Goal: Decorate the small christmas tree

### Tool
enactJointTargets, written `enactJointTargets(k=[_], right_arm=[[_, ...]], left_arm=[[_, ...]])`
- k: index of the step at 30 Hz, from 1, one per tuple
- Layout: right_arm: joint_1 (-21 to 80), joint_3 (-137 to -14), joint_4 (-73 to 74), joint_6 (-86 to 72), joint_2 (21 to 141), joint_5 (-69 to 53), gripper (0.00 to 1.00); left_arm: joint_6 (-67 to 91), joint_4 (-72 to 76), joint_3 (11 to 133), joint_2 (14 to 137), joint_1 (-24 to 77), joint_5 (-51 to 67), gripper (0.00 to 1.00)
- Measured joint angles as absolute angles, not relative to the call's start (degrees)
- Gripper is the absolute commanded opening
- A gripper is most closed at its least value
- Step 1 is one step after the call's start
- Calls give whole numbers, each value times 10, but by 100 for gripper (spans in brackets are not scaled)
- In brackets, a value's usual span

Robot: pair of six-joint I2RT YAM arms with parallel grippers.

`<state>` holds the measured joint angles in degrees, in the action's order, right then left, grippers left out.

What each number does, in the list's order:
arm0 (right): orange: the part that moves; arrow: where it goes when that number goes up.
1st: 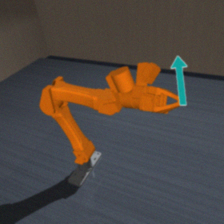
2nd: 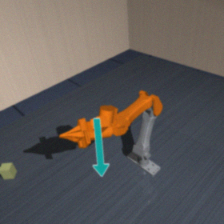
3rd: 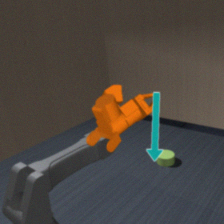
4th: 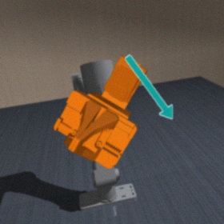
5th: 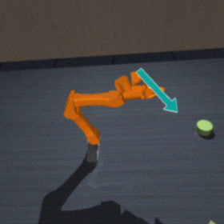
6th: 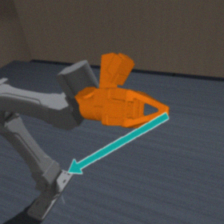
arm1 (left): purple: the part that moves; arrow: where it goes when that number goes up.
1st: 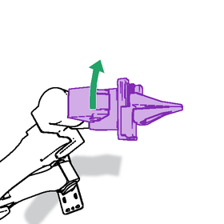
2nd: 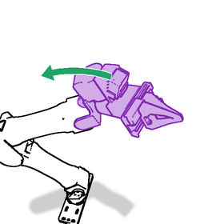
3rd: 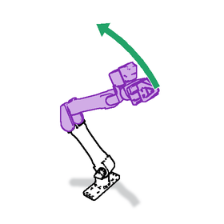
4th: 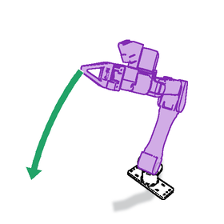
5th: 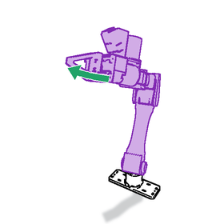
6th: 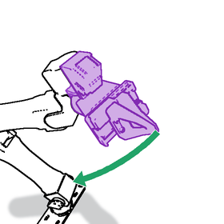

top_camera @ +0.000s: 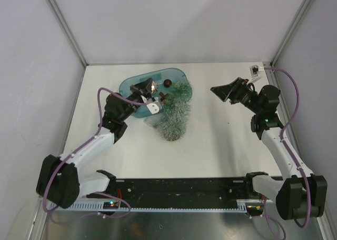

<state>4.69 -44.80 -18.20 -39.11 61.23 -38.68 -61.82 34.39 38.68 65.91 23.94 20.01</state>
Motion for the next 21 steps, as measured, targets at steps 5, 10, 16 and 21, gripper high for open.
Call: enactJointTargets(k=[5,10,16,21], right_arm=[[52,-459,-201,-401,633,-391,78],[64,-466,-240,-421,666,-399,78],[90,-477,-300,-453,729,-406,79],[119,-525,-360,-484,818,-416,79]], left_arm=[[-614,359,446,729,257,228,0],[-615,368,467,767,286,253,1],[-620,377,464,773,315,288,0],[-630,404,447,773,322,318,0]])
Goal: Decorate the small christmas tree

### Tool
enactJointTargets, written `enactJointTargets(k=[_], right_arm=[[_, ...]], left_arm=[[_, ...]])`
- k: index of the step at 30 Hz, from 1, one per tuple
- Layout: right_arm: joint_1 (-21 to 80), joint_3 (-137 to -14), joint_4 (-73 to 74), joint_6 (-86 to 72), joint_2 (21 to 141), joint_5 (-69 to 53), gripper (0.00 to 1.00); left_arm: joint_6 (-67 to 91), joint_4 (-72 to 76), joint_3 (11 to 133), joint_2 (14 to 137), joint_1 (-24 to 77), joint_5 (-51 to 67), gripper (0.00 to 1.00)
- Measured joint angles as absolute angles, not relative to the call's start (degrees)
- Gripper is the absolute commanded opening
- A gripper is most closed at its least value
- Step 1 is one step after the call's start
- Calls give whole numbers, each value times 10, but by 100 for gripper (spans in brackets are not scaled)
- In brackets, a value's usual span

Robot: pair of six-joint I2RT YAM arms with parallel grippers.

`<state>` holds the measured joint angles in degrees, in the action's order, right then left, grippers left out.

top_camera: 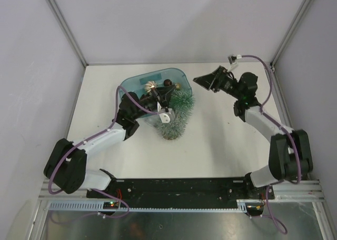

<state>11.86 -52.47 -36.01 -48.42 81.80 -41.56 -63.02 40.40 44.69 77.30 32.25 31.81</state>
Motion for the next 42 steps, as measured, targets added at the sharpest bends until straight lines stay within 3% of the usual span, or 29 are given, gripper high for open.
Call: enactJointTargets(k=[10,17,25,34,42], right_arm=[[154,-631,-511,-593,978,-451,81],[172,-693,-540,-628,1046,-480,82],[191,-773,-531,-630,1090,-515,82],[218,-894,-411,-555,1120,-551,76],[216,-924,-385,-549,1163,-633,75]], left_arm=[[-733,459,387,776,321,404,0],[-796,519,369,799,313,438,0],[-802,551,363,801,304,453,0],[-802,556,355,800,301,455,0],[-802,557,353,800,293,462,0]])
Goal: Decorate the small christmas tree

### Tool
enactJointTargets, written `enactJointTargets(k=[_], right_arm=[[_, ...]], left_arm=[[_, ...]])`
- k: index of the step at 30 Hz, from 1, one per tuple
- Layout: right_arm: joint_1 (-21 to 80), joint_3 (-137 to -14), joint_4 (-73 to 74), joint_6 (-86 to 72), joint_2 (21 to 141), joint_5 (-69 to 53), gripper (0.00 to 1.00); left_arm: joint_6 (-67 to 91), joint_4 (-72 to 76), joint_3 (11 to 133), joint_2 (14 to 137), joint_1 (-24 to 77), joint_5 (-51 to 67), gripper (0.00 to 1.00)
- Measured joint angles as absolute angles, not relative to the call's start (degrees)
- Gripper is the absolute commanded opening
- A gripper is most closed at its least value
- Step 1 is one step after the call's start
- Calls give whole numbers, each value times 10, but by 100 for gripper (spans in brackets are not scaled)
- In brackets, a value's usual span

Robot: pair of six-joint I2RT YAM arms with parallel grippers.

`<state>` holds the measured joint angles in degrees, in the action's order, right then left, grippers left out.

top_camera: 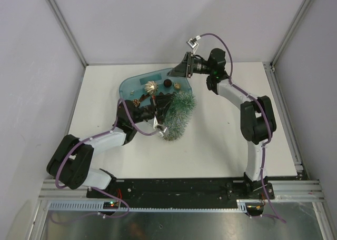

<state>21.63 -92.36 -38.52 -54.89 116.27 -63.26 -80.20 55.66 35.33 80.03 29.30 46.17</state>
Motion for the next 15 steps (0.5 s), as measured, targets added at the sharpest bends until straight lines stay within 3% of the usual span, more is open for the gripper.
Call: enactJointTargets(k=[15], right_arm=[[209,-1008,-549,-694,1210,-755,66]], left_arm=[[-807,563,348,800,292,472,0]])
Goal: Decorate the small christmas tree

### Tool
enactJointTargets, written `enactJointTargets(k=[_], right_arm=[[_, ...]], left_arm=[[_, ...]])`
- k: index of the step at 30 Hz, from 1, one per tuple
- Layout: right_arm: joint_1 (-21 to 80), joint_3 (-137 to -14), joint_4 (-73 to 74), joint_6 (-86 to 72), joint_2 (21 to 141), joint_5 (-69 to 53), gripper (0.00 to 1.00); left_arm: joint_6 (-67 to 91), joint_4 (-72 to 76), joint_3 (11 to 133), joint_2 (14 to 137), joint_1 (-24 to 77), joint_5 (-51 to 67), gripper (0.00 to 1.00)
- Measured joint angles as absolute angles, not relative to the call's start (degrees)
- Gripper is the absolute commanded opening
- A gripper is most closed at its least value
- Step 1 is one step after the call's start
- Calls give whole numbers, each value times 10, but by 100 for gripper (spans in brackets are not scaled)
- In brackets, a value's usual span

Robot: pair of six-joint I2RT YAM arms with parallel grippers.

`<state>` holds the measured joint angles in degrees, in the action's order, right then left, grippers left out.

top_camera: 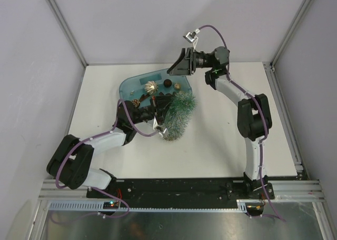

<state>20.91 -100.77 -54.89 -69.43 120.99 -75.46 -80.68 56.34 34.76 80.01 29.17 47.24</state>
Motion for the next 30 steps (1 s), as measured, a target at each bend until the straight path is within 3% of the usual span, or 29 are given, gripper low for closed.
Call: enactJointTargets(k=[17,20,25,30], right_arm=[[201,-1017,-539,-698,1233,-773,64],[203,-1030,-428,-610,1233,-772,63],[223,-1173,-29,-346,1240,-706,61],[240,-1209,115,-241,1229,-662,59]], left_arm=[[-811,564,345,800,291,482,0],[-812,564,345,800,291,482,0],[-814,565,345,800,291,482,0],[-816,565,345,800,291,483,0]])
